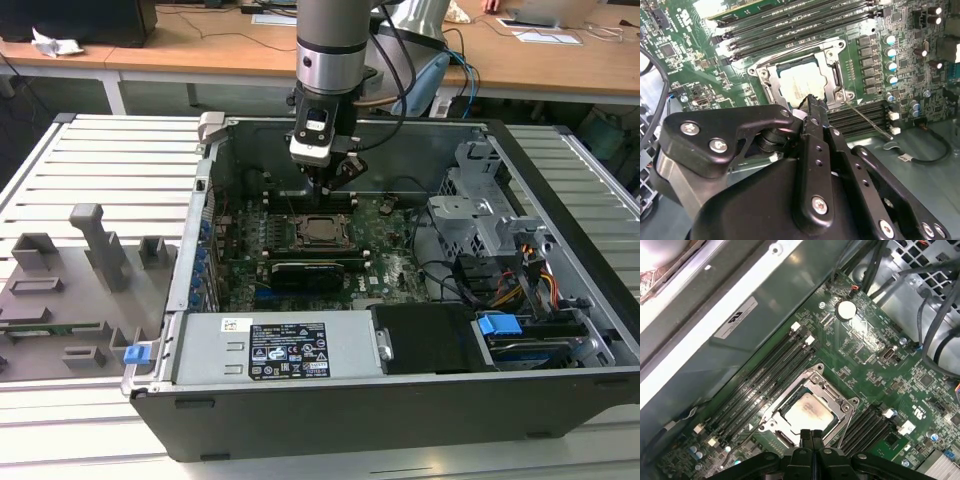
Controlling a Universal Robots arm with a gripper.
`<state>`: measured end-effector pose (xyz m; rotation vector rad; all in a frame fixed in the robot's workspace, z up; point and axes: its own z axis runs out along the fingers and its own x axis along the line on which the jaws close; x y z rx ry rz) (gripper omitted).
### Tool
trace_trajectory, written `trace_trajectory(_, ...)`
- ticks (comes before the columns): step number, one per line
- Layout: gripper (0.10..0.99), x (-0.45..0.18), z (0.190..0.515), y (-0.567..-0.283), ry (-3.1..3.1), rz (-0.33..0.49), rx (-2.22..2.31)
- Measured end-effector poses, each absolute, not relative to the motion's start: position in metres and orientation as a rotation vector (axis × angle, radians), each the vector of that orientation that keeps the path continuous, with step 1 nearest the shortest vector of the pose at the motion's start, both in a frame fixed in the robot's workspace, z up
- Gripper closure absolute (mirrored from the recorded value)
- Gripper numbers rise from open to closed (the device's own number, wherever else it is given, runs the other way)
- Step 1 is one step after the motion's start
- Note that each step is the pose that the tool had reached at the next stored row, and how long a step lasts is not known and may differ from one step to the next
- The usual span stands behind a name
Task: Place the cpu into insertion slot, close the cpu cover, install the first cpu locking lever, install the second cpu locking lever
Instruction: 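Install the first cpu locking lever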
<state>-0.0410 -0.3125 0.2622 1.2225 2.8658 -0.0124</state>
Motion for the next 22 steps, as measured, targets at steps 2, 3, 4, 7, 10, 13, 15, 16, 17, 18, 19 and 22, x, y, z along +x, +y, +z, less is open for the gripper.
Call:
trace_trajectory(2, 0.980, -0.0410, 0.2622, -0.3125, 2.872, -0.012, 1.209)
trace_trajectory(3, 0.980, -0.0410, 0.2622, -0.3125, 2.874, -0.012, 1.203)
trace_trajectory(4, 0.980, -0.0410, 0.2622, -0.3125, 2.877, -0.012, 1.196)
trace_trajectory(7, 0.980, -0.0410, 0.2622, -0.3125, 2.887, -0.012, 1.171)
trace_trajectory(10, 0.980, -0.0410, 0.2622, -0.3125, 2.899, -0.011, 1.142)
trace_trajectory(13, 0.980, -0.0410, 0.2622, -0.3125, 2.906, -0.011, 1.123)
trace_trajectory(15, 0.980, -0.0410, 0.2622, -0.3125, 2.911, -0.011, 1.111)
trace_trajectory(16, 0.980, -0.0410, 0.2622, -0.3125, 2.912, -0.011, 1.106)
trace_trajectory(17, 0.980, -0.0410, 0.2622, -0.3125, 2.915, -0.011, 1.100)
trace_trajectory(18, 0.980, -0.0410, 0.2622, -0.3125, 2.917, -0.011, 1.095)
trace_trajectory(19, 0.980, -0.0410, 0.2622, -0.3125, 2.918, -0.011, 1.091)
trace_trajectory(22, 0.980, -0.0410, 0.2622, -0.3125, 2.924, -0.010, 1.075)
